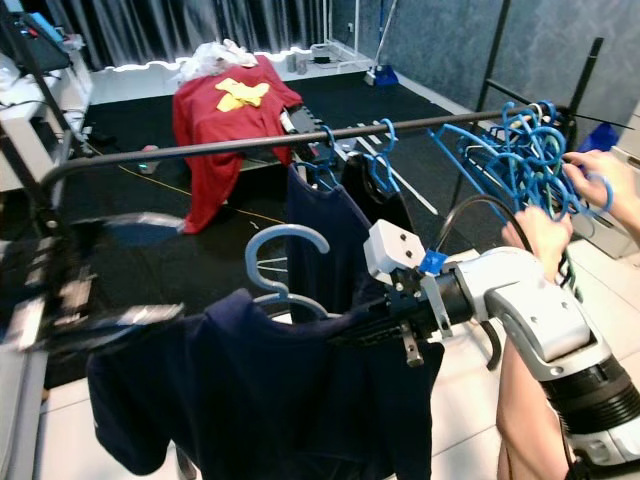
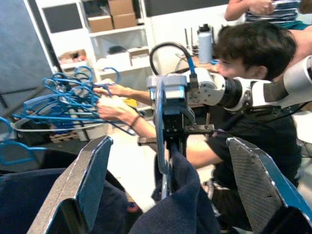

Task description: Hang hanger

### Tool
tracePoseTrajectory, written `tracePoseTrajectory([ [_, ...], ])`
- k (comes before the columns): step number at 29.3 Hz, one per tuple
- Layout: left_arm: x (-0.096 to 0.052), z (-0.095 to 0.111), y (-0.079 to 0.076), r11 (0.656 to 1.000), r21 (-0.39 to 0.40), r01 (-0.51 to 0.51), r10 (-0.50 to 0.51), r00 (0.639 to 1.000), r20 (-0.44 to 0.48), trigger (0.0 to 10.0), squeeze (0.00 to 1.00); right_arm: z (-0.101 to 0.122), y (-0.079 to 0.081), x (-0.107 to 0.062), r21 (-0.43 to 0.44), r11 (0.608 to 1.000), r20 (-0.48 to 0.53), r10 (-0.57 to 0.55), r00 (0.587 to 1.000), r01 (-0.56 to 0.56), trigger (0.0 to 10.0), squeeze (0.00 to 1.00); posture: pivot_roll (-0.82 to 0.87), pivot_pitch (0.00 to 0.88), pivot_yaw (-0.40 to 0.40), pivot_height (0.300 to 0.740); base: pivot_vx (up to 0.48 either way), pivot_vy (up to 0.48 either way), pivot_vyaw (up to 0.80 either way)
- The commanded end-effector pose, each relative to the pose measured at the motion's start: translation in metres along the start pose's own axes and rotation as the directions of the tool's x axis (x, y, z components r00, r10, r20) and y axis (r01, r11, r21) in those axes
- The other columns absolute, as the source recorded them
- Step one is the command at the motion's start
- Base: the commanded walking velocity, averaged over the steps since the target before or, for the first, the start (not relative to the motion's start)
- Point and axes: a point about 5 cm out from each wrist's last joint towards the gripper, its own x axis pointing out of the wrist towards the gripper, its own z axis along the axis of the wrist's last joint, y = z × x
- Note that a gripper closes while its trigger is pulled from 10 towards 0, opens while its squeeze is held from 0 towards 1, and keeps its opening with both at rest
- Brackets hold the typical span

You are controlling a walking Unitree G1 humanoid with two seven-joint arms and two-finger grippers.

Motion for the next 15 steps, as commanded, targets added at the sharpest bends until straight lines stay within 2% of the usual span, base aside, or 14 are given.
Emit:
tracePoseTrajectory([
  [1,0.018,-0.006,-0.003,1.000,-0.016,0.007,-0.006,0.999,0.039,10.0,0.00,0.014,0.000,0.007,-0.056,0.998,0.021,0.031,0.999,-0.030,0.0,0.00,-0.15,0.000,-0.006,0.736,0.000,0.000,0.00],
  [6,0.032,-0.016,-0.002,0.999,-0.048,-0.002,0.004,0.999,0.036,10.0,0.00,0.015,-0.002,0.011,-0.065,0.998,0.021,0.025,0.999,-0.024,0.0,0.00,-0.15,0.000,0.001,0.736,0.000,0.000,0.00],
  [9,0.032,-0.018,-0.001,0.998,-0.057,-0.005,0.006,1.000,0.026,10.0,0.00,0.014,-0.002,0.011,-0.065,0.998,0.019,0.022,1.000,-0.021,0.0,0.00,-0.15,0.000,0.001,0.736,0.000,0.000,0.00],
  [10,0.032,-0.020,-0.001,0.998,-0.067,-0.013,0.014,1.000,0.004,0.0,0.00,0.014,-0.002,0.012,-0.065,0.998,0.019,0.020,1.000,-0.018,0.0,0.00,-0.14,0.000,0.001,0.736,0.000,0.000,0.00],
  [15,0.030,-0.023,-0.001,0.996,-0.084,-0.026,0.025,1.000,-0.017,0.0,0.00,0.014,-0.002,0.013,-0.063,0.998,0.021,0.020,1.000,-0.019,0.0,0.00,-0.14,0.000,0.002,0.736,0.000,0.000,0.00],
])
